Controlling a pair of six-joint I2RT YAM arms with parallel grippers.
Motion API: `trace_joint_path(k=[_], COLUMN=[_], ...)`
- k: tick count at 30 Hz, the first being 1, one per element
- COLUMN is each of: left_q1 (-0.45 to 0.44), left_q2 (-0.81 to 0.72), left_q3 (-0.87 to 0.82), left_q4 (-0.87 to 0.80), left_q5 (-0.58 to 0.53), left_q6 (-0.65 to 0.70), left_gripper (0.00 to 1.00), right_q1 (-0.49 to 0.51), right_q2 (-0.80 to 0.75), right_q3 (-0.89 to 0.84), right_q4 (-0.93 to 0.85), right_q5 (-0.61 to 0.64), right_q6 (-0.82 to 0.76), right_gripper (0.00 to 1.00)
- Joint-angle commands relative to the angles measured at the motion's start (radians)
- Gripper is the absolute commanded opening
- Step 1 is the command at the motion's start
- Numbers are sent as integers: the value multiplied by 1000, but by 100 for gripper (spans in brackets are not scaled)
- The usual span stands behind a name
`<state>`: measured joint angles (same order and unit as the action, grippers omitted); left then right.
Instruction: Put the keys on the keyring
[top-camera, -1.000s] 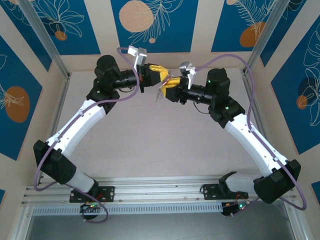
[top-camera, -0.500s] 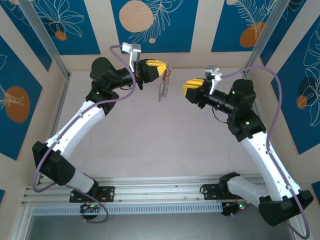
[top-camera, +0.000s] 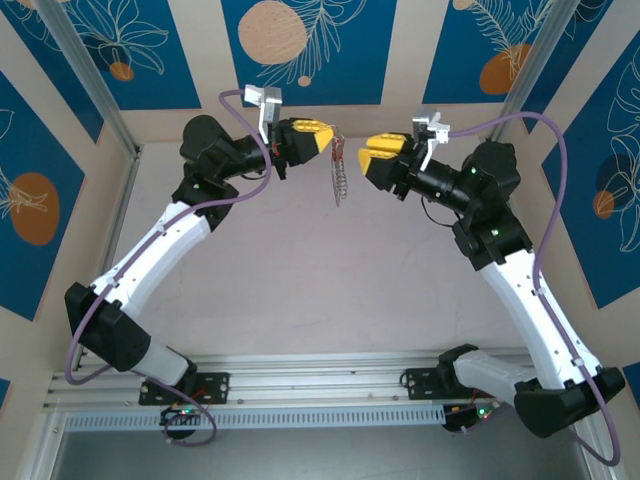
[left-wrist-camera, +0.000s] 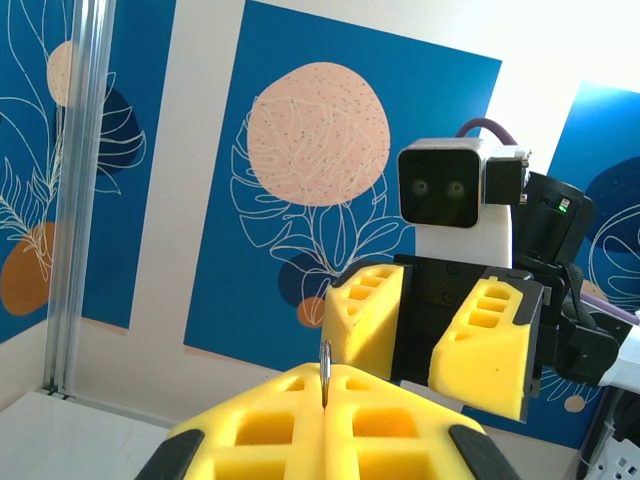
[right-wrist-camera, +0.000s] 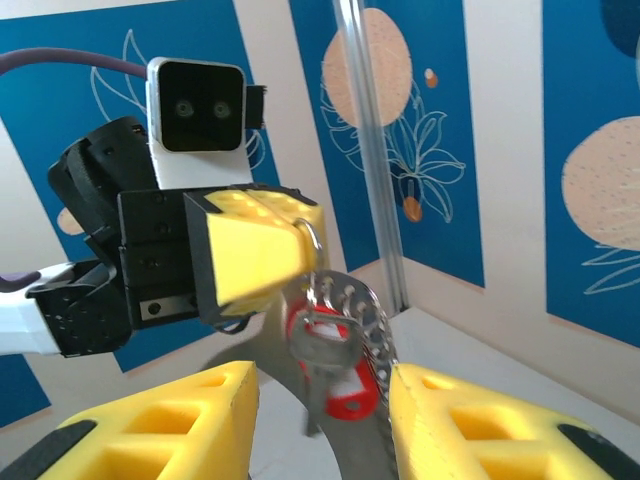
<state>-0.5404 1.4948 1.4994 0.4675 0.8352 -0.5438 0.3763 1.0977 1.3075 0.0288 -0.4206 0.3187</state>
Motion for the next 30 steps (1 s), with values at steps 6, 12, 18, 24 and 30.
trace_joint_path(k=[6,12,18,24,30], left_q1=[-15,-15,-16,-19,-21], left_q2=[-36,-38,-41,-41,-49], left_q3=[7,7,7,7,-5], left_q4=[38,31,28,25,22], left_q5=[-8,-7,-8,-9,-39], left_q6=[6,11,14,16,20], left_gripper=[0,0,0,0,0], right_q1=[47,57,70,88,114], right_q2=[62,90,109,126,126], right_q3=[68,84,94,119,133], right_q4=[51,54,47,22,-51], right_q5=[-9,-17,-21,-28,-11], right_q6=[-8,-10,-15,-34,-85], right_gripper=[39,35,27,9,0])
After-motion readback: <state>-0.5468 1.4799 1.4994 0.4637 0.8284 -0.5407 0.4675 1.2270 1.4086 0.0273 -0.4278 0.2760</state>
